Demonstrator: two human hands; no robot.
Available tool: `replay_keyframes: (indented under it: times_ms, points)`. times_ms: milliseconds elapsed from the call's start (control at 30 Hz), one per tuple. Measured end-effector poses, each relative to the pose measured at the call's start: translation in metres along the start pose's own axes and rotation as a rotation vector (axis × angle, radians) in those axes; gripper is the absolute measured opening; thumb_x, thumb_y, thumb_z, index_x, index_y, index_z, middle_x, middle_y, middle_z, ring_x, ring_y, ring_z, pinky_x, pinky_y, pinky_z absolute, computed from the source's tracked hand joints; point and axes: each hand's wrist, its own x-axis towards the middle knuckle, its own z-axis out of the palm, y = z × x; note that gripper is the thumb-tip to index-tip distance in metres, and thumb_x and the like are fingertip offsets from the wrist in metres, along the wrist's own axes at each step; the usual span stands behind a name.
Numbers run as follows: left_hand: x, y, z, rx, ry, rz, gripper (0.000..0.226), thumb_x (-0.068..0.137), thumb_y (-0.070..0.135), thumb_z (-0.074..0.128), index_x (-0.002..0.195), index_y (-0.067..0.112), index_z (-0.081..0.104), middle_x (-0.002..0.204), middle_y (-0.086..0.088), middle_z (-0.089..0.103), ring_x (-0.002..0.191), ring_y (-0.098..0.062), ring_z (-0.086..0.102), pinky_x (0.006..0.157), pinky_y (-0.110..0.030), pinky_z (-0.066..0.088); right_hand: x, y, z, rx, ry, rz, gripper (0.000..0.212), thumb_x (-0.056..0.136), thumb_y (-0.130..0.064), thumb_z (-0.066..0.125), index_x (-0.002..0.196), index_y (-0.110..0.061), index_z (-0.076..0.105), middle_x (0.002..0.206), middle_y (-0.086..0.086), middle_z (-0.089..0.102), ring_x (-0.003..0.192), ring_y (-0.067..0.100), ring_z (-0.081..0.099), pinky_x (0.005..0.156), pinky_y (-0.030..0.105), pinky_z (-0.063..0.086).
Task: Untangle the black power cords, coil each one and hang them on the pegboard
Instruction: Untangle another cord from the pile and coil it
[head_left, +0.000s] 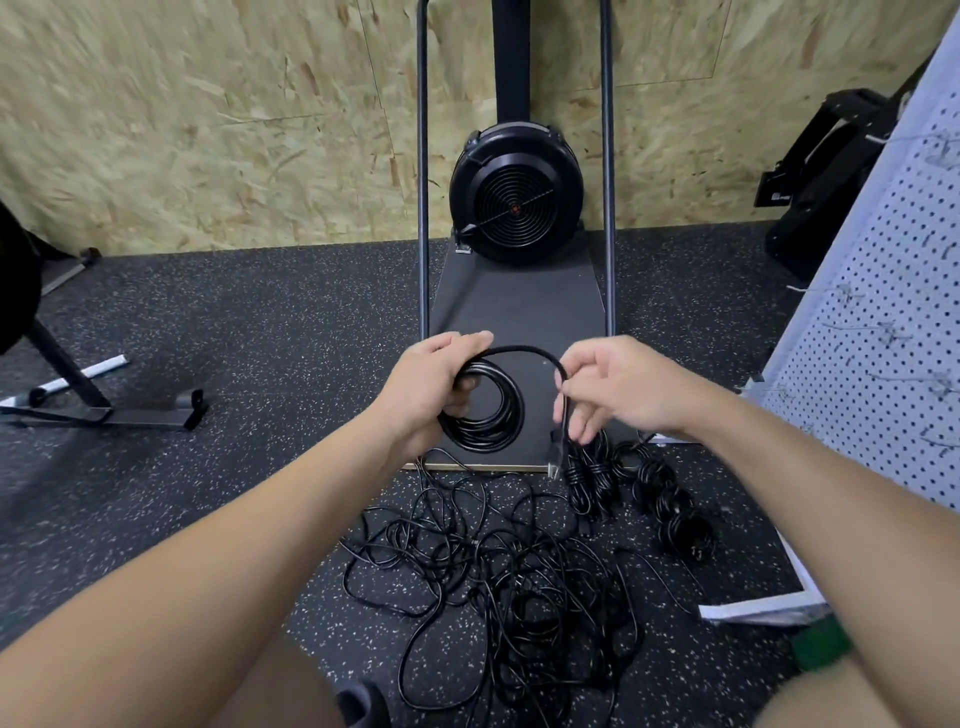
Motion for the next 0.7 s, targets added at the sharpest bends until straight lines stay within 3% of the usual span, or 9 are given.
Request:
replay_keyframes:
  times_ms: [100, 267, 500, 633, 700]
  points:
    - [-0.007, 0.0, 0.01, 0.003, -0.08, -0.049, 0.037, 0.1, 0.044, 0.077, 0.078, 0.03, 0.05, 0.067, 0.001, 0.039, 0.052, -0.012, 0.021, 0.051, -0.026, 0.018, 0.007, 0.002, 0.0, -0.009, 0.206, -0.073, 0.006, 0.11, -0.004, 0.059, 0.108, -0.001, 0.063, 0.092, 0.017, 0.081, 0.082, 0.034, 0.083, 0.079, 0.05, 0.069]
    - [-0.011, -0.003, 0.023, 0.019, -0.122, -0.047, 0.042, 0.099, 0.055, 0.076, 0.08, 0.03, 0.047, 0.067, 0.001, 0.041, 0.057, -0.014, 0.019, 0.05, -0.025, 0.021, 0.018, 0.004, 0.012, 0.308, 0.306, -0.072, 0.021, 0.111, -0.012, 0.065, 0.115, 0.009, 0.067, 0.102, 0.027, 0.078, 0.087, 0.035, 0.082, 0.079, 0.041, 0.069]
    - [-0.008, -0.005, 0.024, 0.102, -0.128, 0.002, 0.047, 0.1, 0.05, 0.076, 0.077, 0.028, 0.043, 0.066, -0.003, 0.042, 0.052, -0.015, 0.023, 0.055, -0.03, 0.015, 0.031, 0.018, 0.027, 0.607, 0.211, 0.064, 0.028, 0.108, 0.001, 0.062, 0.132, 0.016, 0.06, 0.097, 0.021, 0.075, 0.078, 0.022, 0.074, 0.07, 0.03, 0.063]
    - [-0.008, -0.009, 0.028, 0.107, -0.093, 0.092, 0.05, 0.101, 0.041, 0.077, 0.068, 0.022, 0.045, 0.065, -0.008, 0.044, 0.05, -0.017, 0.034, 0.05, -0.026, 0.02, 0.032, 0.016, 0.042, 0.491, 0.082, 0.108, 0.029, 0.109, -0.004, 0.06, 0.135, 0.008, 0.062, 0.11, 0.024, 0.076, 0.083, 0.021, 0.07, 0.066, 0.025, 0.056]
    - [-0.006, -0.008, 0.025, 0.101, -0.048, 0.146, 0.052, 0.099, 0.042, 0.08, 0.068, 0.02, 0.044, 0.066, -0.019, 0.046, 0.051, -0.019, 0.033, 0.048, -0.026, 0.021, 0.03, 0.012, 0.047, 0.498, 0.056, 0.075, 0.027, 0.111, -0.006, 0.054, 0.129, 0.005, 0.07, 0.1, 0.017, 0.073, 0.082, 0.017, 0.066, 0.07, 0.025, 0.051]
